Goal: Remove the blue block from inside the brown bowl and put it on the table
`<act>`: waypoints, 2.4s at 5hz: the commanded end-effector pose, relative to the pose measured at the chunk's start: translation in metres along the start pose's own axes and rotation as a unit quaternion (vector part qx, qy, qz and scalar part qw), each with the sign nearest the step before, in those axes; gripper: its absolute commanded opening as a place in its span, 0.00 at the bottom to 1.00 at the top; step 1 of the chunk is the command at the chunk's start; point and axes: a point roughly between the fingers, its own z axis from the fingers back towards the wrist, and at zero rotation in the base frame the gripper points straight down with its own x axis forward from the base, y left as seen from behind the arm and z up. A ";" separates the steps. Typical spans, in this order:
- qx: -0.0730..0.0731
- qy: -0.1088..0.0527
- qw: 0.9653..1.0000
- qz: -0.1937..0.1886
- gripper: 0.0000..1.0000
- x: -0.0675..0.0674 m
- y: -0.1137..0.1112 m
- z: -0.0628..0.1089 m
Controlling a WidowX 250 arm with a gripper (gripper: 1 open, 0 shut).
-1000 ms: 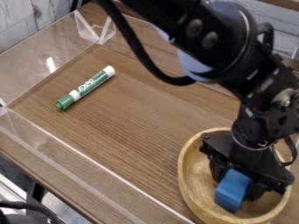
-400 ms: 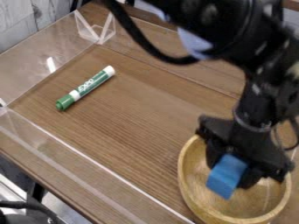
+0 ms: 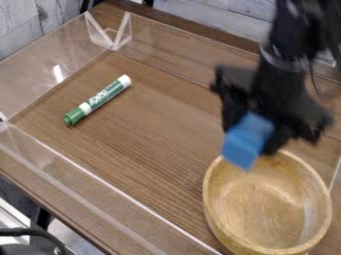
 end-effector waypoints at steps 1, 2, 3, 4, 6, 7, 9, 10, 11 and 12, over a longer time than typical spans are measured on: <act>-0.004 -0.038 0.999 0.020 0.00 0.018 0.041 0.025; 0.000 -0.041 0.999 0.026 0.00 0.015 0.078 0.023; 0.002 -0.045 0.998 0.043 0.00 0.015 0.079 0.020; 0.006 -0.044 0.998 0.054 0.00 0.017 0.082 0.015; 0.013 -0.044 0.997 0.064 0.00 0.018 0.086 0.007; 0.016 -0.043 0.997 0.066 0.00 0.018 0.089 0.004; 0.025 -0.039 0.996 0.073 0.00 0.015 0.093 -0.003; 0.029 -0.037 0.996 0.076 0.00 0.014 0.095 -0.006; 0.033 -0.033 0.996 0.080 0.00 0.012 0.097 -0.010; 0.036 -0.028 0.995 0.085 0.00 0.010 0.101 -0.015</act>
